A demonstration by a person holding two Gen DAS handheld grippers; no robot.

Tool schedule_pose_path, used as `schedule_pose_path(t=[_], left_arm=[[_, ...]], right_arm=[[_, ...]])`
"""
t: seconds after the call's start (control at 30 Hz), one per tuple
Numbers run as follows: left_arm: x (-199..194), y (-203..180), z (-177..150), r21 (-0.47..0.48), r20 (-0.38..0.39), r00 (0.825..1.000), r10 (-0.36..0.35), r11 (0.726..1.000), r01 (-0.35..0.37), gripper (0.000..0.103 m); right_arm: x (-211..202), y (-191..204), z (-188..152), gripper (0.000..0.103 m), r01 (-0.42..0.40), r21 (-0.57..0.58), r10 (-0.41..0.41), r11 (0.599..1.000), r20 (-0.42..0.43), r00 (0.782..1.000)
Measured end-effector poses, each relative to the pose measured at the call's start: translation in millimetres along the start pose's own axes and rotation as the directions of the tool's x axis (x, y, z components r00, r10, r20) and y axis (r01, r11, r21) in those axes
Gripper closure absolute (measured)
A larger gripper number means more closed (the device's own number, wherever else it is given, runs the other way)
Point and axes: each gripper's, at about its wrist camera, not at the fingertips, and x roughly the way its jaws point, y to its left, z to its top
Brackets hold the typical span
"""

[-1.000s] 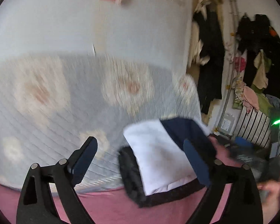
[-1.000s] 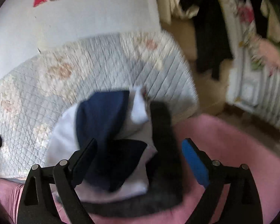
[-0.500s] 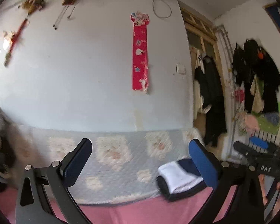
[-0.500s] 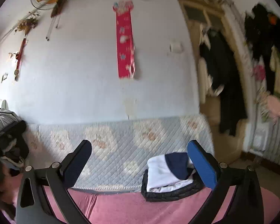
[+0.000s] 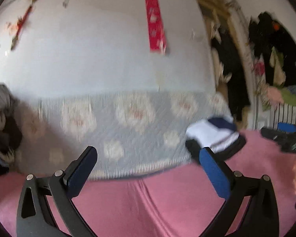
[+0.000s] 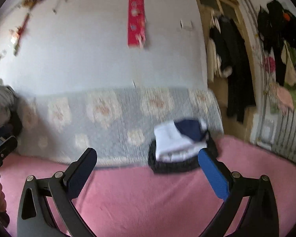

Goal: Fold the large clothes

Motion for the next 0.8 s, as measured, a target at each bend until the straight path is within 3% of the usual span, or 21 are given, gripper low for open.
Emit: schedule_pose_path(t=[0.07, 0.2, 0.27, 0.33, 0.4, 0.6, 0.8], left_arm=[[17, 2, -23, 0.001, -0.015, 1.000, -0.014, 1.000, 0.014, 0.000], [55, 2, -66, 0.051, -0.133, 0.990, 0.048, 0.998, -0.041, 0.000], [63, -3, -76, 0.083, -0.178, 0.976, 0.128, 0.990, -0.115, 0.000], [59, -4, -79, 0.079, -0.161, 0.979, 0.125, 0.990, -0.113, 0.000], [56, 1, -79, 0.044, -0.157, 0.983, 0.100, 0.995, -0.094, 0.000], [51, 2, -80, 0.032, -0.134, 0.988, 0.081, 0.997, -0.077, 0.000], [57, 6, -80, 0.015, -0.161, 0.984, 0.081, 0.997, -0.080, 0.000]], right_arm=[[13, -2, -13, 0.000, 0.014, 0.017, -0.014, 1.000, -0.008, 1.000], [51, 3, -53, 0.000, 0.046, -0.040, -0.048, 0.998, -0.041, 0.998], [71, 3, -81, 0.000, 0.043, -0.034, -0.045, 0.999, -0.087, 0.995], [79, 1, -83, 0.000, 0.025, -0.028, -0.028, 0.999, -0.119, 0.992], [71, -2, -82, 0.000, -0.004, -0.015, 0.002, 1.000, -0.073, 0.997], [77, 5, -86, 0.000, 0.017, -0.057, -0.022, 0.998, -0.099, 0.995], [77, 8, -85, 0.000, 0.029, -0.077, -0.036, 0.997, -0.099, 0.994]])
